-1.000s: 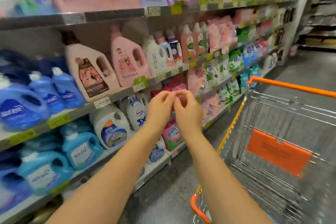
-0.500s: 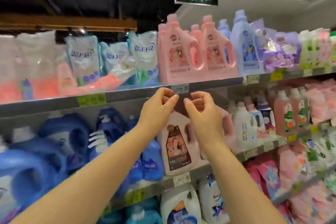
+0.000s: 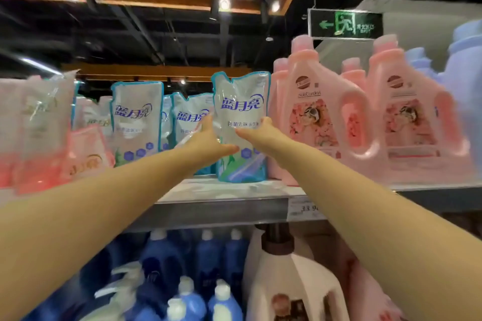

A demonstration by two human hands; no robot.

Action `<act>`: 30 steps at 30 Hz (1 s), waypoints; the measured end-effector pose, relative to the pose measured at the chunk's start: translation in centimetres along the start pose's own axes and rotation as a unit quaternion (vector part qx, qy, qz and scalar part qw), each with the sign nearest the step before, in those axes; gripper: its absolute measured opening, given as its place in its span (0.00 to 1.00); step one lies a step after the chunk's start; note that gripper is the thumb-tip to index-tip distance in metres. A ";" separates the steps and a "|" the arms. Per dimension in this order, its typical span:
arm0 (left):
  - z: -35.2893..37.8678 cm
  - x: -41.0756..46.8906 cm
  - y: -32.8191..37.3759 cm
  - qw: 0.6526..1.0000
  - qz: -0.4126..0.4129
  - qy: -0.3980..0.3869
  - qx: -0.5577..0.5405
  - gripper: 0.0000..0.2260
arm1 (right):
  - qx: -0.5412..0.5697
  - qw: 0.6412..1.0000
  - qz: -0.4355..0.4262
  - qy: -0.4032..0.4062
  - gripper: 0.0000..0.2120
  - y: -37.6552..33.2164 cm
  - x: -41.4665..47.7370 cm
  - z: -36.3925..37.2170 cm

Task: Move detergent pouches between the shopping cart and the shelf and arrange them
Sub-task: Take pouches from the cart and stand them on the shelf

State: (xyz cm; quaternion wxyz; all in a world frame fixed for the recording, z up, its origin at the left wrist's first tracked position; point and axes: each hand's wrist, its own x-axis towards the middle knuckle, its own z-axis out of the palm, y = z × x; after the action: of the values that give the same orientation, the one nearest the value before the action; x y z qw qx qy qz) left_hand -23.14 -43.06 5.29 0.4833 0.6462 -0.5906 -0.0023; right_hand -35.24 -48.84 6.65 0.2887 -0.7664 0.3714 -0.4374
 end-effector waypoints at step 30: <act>-6.0 -0.7 4.5 0.993 0.110 0.017 -0.039 0.47 | 0.190 0.962 -0.084 0.176 0.24 -5.7 -2.8 0.5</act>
State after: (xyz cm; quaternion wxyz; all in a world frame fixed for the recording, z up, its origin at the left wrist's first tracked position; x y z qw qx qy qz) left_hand -23.34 -38.07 10.89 0.5152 0.5582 -0.6492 0.0389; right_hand -33.93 -43.30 9.53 0.3214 -0.6366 0.2605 -0.6508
